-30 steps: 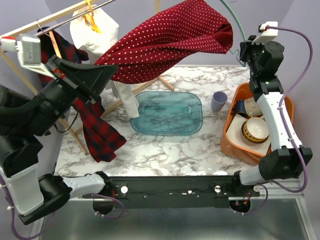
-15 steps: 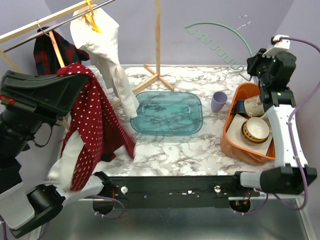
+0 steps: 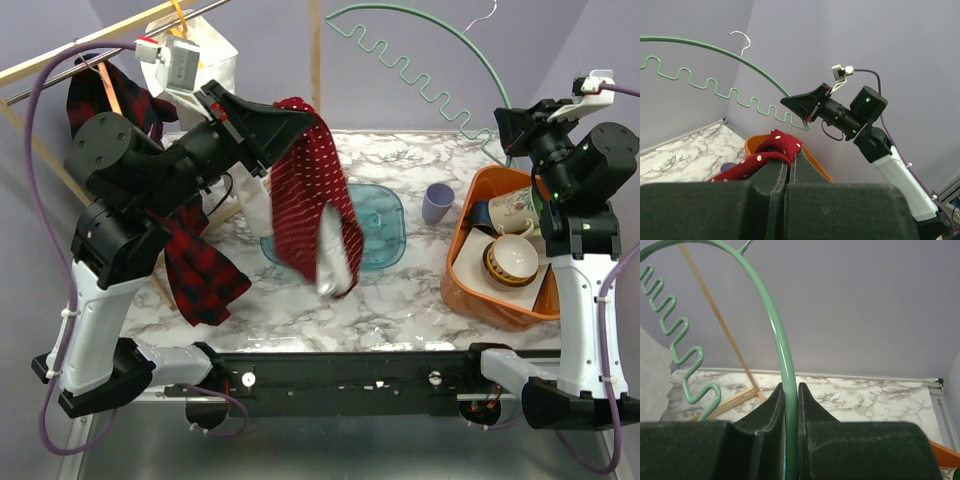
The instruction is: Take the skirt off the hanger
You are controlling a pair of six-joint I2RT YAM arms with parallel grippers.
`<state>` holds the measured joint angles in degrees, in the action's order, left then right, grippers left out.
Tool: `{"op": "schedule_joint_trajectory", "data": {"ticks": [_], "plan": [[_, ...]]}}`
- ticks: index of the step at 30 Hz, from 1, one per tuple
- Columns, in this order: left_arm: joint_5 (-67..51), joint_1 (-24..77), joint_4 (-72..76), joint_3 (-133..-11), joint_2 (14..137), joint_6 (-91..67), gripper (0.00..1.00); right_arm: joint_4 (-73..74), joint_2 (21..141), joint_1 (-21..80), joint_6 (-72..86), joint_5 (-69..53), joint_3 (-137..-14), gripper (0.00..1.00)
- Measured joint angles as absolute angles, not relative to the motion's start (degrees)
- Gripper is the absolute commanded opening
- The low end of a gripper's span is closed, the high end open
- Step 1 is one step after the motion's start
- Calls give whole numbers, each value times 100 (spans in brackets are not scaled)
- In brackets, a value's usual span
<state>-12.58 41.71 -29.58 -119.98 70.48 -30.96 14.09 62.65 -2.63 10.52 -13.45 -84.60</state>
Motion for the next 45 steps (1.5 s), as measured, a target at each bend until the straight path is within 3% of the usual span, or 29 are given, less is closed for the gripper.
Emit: {"op": "schedule_joint_trajectory", "data": {"ticks": [22,28,45], "plan": [[-593,4171,-1599,-10440,7459,-2324,0,2377,6276,-263,1671,-604,-9480,1],[-403,4171,-1380,-9625,7540,-2145,0,2410,6117,-263,1820,-633,-9295,1],[-233,4056,-104,-9236,8270,-1879,0,2471,5210,-263,1900,-709,-8761,1]]}}
